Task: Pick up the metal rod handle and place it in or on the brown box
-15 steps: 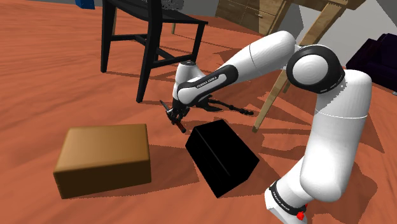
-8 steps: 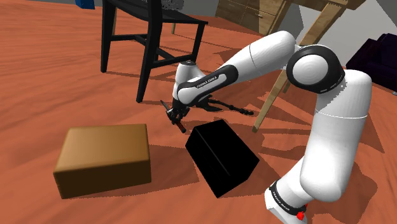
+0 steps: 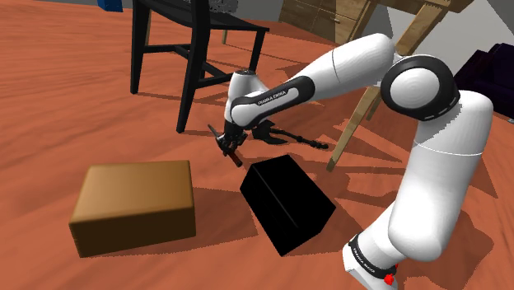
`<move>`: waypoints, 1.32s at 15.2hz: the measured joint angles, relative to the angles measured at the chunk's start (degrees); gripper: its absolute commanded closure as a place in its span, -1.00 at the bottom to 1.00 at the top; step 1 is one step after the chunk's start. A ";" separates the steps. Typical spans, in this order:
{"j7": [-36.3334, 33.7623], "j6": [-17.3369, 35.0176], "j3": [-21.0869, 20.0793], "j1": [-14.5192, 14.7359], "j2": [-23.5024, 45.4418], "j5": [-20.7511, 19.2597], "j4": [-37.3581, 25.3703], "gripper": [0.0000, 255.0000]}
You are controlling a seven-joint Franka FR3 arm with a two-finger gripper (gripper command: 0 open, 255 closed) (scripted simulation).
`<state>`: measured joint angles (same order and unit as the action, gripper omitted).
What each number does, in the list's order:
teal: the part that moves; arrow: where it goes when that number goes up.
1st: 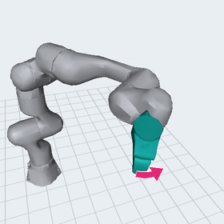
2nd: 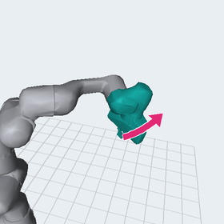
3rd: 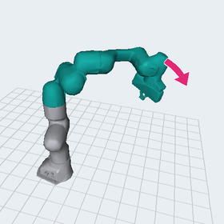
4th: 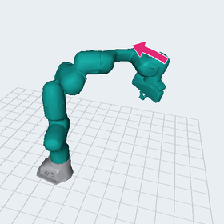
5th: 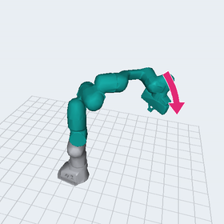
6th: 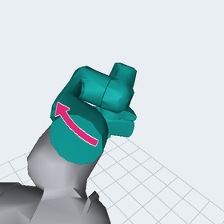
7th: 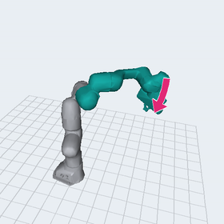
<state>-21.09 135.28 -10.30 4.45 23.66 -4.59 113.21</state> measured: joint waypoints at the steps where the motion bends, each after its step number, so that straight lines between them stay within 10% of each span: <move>1: 0.10 -0.47 -0.07 -0.08 -0.58 0.13 0.09 1.00; 20: 1.56 -12.76 -0.91 -0.91 -8.90 2.29 -4.02 1.00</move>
<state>-19.53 122.53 -11.21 3.54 14.76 -2.30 109.19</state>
